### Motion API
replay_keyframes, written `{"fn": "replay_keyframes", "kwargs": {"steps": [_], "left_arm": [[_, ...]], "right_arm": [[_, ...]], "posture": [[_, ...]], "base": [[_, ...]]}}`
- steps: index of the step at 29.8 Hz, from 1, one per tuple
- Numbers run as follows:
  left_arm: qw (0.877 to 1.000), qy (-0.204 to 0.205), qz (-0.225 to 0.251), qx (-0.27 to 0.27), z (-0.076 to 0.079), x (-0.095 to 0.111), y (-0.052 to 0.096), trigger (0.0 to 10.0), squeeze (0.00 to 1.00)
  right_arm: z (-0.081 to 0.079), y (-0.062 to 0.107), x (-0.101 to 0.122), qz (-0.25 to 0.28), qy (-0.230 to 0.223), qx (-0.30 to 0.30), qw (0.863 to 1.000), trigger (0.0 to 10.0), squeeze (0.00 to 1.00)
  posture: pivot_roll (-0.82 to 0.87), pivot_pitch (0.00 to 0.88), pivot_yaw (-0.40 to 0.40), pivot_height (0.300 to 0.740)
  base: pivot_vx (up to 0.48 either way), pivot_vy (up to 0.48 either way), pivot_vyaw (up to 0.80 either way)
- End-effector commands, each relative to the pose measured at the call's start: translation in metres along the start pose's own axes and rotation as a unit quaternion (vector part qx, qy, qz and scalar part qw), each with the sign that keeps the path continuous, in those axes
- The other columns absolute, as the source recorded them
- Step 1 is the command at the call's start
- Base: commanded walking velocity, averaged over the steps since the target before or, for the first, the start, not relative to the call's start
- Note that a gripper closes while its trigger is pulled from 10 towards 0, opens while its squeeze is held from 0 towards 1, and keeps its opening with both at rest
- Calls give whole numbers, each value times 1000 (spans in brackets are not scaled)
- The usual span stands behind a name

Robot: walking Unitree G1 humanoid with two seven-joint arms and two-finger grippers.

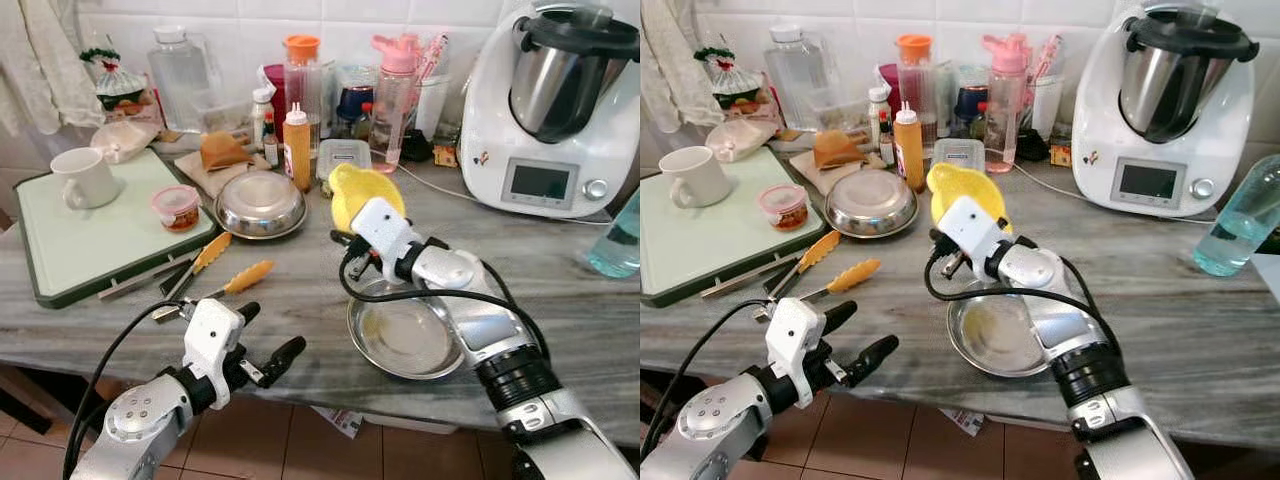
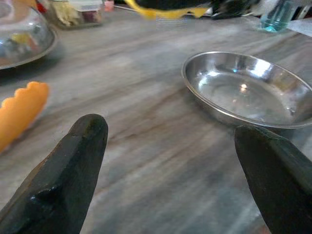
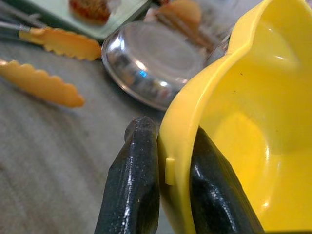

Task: Setting the table

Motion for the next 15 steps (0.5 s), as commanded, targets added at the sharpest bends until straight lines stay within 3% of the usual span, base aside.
{"fn": "replay_keyframes", "kwargs": {"steps": [1,7,15], "left_arm": [[1000,0,2,-15,3,3,2,10000,0],[999,2,-4,-33,5,5,2,10000,0],[997,9,-27,-68,12,1,6,10000,0]], "right_arm": [[2,-6,11,11,-18,7,1000,10000,0],[-11,-15,11,8,-47,28,998,10000,0],[-25,-20,3,-15,-40,59,997,10000,0]], "posture": [[2,34,-2,740],[4,38,-1,740],[10,46,-7,740]], "base": [[0,0,0],[0,0,0],[0,0,0]]}}
Point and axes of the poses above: a point about 5 cm out from each wrist's last joint towards the gripper, its own y axis pointing back from the gripper into the wrist, its own x axis along the axis of the wrist's last joint, z = x × y, the point moved 2 cm from there along -y, pointing out of the wrist towards the gripper, and after that the axes turned 7 degrees about -y, right-handed, at the moved point
